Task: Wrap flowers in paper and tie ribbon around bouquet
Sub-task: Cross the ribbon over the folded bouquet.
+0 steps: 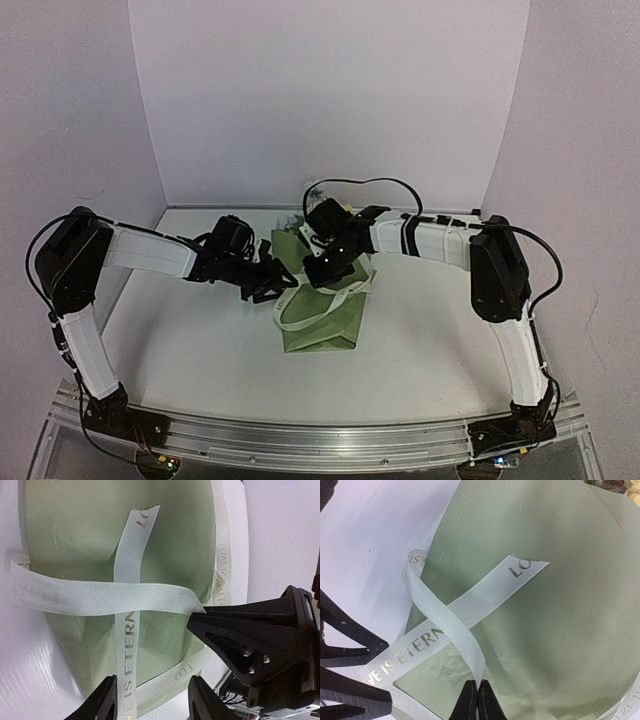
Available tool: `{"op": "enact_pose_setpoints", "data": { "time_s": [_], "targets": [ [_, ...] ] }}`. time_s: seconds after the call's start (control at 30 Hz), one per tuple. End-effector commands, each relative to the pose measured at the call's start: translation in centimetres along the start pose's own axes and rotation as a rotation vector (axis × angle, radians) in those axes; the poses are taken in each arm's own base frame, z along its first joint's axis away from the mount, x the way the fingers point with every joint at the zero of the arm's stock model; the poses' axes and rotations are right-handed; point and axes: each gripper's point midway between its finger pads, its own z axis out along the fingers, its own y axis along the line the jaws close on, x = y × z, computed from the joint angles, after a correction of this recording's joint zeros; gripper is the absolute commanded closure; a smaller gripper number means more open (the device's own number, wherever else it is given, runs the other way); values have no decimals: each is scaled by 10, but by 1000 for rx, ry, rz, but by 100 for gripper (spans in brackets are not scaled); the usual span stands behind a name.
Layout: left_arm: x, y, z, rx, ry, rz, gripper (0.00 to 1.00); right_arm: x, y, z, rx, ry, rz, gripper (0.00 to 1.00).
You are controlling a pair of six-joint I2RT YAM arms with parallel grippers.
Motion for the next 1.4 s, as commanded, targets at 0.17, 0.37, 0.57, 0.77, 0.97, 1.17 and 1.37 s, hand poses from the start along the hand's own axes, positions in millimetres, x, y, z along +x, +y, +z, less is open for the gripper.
{"op": "enact_pose_setpoints", "data": {
  "time_s": [0.17,0.37,0.57,0.77,0.97,1.17,1.37],
  "targets": [
    [-1,1,-12,-54,-10,64,51,-7,1,-4,-9,-18,12,97],
    [8,15,-3,-95,45,66,63,-8,0,-5,2,-25,7,97],
    [6,14,11,-76,82,57,89,-8,-1,-8,3,-26,8,97],
    [-5,8,27,-50,71,26,100,-1,-2,-10,4,-13,7,97],
    [-37,1,38,-36,-49,-56,100,9,-3,-8,1,12,22,98],
    [-56,-5,46,-2,-116,-133,98,3,-4,-4,12,-1,68,97],
    [-50,-4,39,-3,-115,-132,75,-5,-7,7,36,-11,106,97]
  ]
}}
